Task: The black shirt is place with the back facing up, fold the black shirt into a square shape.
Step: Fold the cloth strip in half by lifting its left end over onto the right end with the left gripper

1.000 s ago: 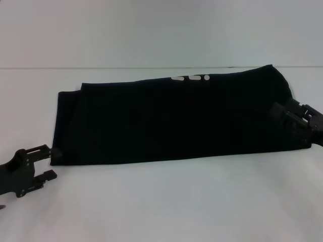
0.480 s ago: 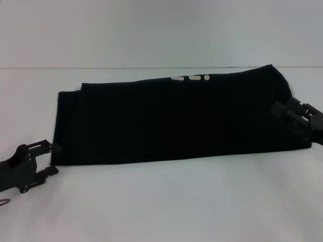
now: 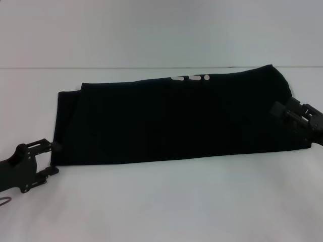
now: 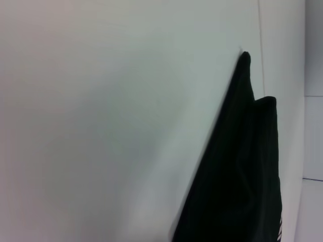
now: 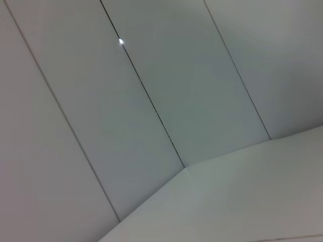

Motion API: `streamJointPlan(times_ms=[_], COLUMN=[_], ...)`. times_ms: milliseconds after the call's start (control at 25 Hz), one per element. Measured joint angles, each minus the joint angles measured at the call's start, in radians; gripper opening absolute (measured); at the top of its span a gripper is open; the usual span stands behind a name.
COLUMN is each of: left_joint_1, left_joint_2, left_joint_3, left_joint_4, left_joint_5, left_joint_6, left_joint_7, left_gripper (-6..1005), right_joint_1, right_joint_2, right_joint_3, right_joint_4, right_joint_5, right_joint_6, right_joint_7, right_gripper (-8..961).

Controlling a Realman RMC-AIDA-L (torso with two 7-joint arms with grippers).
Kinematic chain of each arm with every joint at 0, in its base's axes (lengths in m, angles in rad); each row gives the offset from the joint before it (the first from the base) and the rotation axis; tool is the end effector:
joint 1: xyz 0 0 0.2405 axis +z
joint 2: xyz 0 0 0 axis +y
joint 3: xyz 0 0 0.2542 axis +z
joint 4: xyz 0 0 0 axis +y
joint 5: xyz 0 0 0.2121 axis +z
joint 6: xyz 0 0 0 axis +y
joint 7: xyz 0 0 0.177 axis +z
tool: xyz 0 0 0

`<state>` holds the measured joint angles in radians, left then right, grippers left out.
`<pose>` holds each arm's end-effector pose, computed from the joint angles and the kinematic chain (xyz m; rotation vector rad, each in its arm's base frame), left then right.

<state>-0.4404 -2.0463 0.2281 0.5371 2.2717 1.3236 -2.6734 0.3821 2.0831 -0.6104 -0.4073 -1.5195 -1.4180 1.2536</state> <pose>-0.3706 0.3248 0.0022 -1.2527 -2.4189 -0.9664 0.2977 0.3375 -0.0037 -2.0862 0.9220 1.1035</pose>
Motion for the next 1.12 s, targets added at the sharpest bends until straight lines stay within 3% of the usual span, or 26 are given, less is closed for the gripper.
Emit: streamJointPlan(times_ms=[280,920,1120], left_joint_1=[-0.005,-0.14,-0.144], left_joint_2=[0.0,-0.011,-0.014], left_joint_3=[0.006,0.047,0.047], left_joint_4=[-0.024,-0.101,-0.088], left_joint_5=[0.004,0.009,-0.001], left_joint_6=[-0.024,-0.146,-0.139], left_joint_7=[-0.013,-0.012,0.007], left_gripper=[674,668,653], right_joint_1=[0.002,0.007,0.008], right_joint_2=[0.0,0.0,0.0], right_joint_3=[0.001,0.0,0.0], right_joint_4=[0.001,0.007,0.005], right_joint_5=[0.003,0.001,0.002], right_joint_6=[0.0,0.019,0.014], right_joint_7=[0.0,0.004,0.008], right_gripper=[730,728,728])
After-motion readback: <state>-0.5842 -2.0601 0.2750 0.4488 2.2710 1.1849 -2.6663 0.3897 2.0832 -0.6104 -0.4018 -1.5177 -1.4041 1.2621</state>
